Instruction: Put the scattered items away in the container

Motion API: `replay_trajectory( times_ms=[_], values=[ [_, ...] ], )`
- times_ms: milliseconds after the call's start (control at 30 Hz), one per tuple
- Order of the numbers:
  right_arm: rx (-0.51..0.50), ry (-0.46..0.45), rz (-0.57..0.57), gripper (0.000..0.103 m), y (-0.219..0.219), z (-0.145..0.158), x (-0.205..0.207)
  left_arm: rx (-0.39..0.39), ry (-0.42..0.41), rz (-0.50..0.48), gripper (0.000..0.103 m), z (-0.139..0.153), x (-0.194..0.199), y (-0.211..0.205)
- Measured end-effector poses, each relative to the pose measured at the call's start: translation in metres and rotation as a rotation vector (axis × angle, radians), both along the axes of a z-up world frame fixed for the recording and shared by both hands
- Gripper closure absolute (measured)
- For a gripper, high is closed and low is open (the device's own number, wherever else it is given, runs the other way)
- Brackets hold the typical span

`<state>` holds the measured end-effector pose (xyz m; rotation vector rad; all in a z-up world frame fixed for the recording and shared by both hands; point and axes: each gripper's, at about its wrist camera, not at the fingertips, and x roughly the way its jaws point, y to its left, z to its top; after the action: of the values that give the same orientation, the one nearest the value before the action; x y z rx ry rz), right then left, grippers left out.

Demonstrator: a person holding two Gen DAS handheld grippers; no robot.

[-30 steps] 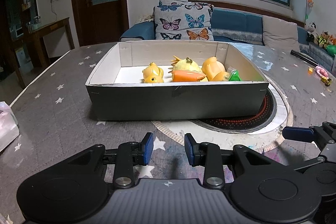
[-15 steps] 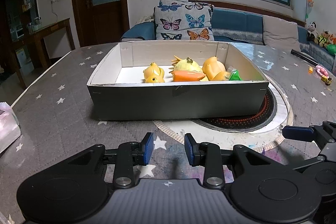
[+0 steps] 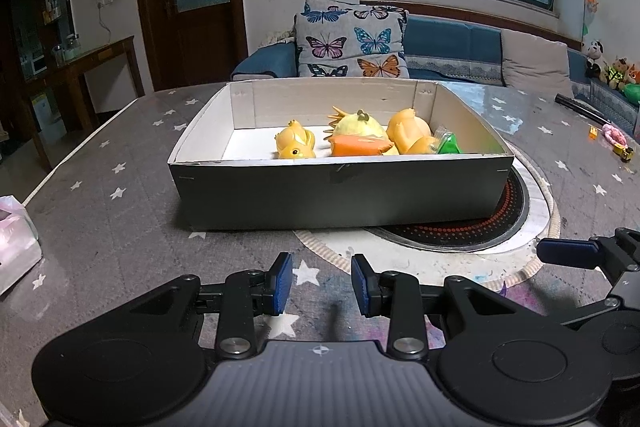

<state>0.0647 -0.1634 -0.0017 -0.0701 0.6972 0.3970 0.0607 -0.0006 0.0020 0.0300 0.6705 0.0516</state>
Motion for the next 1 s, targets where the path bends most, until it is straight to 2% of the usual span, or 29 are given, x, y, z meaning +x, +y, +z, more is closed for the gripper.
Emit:
replay_trajectory(
  times_ms=[1000],
  values=[
    [-0.01, 0.019, 0.022, 0.0, 0.011, 0.005, 0.016, -0.002, 0.015, 0.019, 0.068, 0.006, 0.014, 0.011]
  ],
)
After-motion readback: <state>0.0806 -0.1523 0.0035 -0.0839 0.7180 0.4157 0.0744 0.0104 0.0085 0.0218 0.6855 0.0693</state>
